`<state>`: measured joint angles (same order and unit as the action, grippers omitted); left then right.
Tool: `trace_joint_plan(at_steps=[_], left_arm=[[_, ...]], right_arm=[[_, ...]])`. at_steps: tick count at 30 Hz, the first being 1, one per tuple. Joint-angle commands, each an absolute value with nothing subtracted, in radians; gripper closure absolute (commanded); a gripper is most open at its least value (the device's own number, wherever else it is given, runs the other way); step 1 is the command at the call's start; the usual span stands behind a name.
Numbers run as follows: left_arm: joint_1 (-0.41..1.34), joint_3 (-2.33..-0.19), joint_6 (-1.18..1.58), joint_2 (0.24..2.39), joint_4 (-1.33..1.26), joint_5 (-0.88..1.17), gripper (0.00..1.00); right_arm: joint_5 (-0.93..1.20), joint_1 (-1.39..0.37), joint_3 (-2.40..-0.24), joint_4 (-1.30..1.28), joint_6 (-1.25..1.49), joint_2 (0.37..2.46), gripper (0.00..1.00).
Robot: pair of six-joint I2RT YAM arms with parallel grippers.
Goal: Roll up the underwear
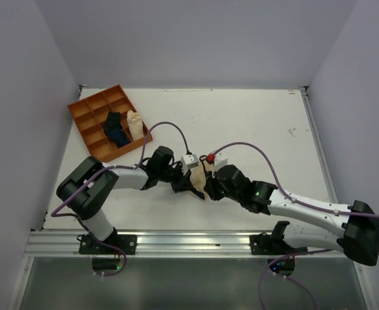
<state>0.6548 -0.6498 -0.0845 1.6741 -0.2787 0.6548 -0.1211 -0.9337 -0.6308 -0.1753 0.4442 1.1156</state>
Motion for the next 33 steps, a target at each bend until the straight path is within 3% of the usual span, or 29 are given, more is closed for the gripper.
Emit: trace_joint_plan(at_steps=[1, 3, 9, 18, 33], left_arm=[[0.649, -0.666, -0.074, 1.710, -0.227, 0.611, 0.91], [0.649, -0.663, -0.071, 1.717, -0.230, 0.618, 0.91], [0.647, -0.670, -0.061, 1.746, -0.232, 0.623, 0.90], [0.646, -0.686, -0.066, 1.770, -0.215, 0.634, 0.90], [0.646, -0.690, -0.064, 1.786, -0.204, 0.638, 0.89]], right_arm=[[-0.434, -1.107, -0.635, -0.212, 0.367, 1.053, 0.78], [-0.550, -1.172, -0.650, -0.227, 0.327, 1.049, 0.76], [-0.623, -1.354, -0.667, -0.138, 0.122, 1.155, 0.72], [-0.735, -1.396, -0.813, -0.186, 0.008, 1.508, 0.72], [-0.776, -1.408, -0.934, -0.247, -0.046, 1.729, 0.70]])
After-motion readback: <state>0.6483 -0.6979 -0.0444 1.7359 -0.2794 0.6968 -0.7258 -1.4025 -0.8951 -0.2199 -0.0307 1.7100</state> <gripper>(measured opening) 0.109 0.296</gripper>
